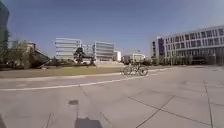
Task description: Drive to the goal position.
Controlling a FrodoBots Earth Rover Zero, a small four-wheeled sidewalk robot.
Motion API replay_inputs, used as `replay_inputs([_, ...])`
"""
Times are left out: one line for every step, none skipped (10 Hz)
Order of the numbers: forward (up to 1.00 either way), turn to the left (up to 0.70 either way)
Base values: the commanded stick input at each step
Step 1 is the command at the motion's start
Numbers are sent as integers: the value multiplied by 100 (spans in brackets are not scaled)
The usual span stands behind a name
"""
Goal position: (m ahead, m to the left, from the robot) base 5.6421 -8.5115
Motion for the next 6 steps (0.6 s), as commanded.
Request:
replay_inputs([6,0])
replay_inputs([6,0])
replay_inputs([6,0])
replay_inputs([6,0])
replay_inputs([6,0])
replay_inputs([6,0])
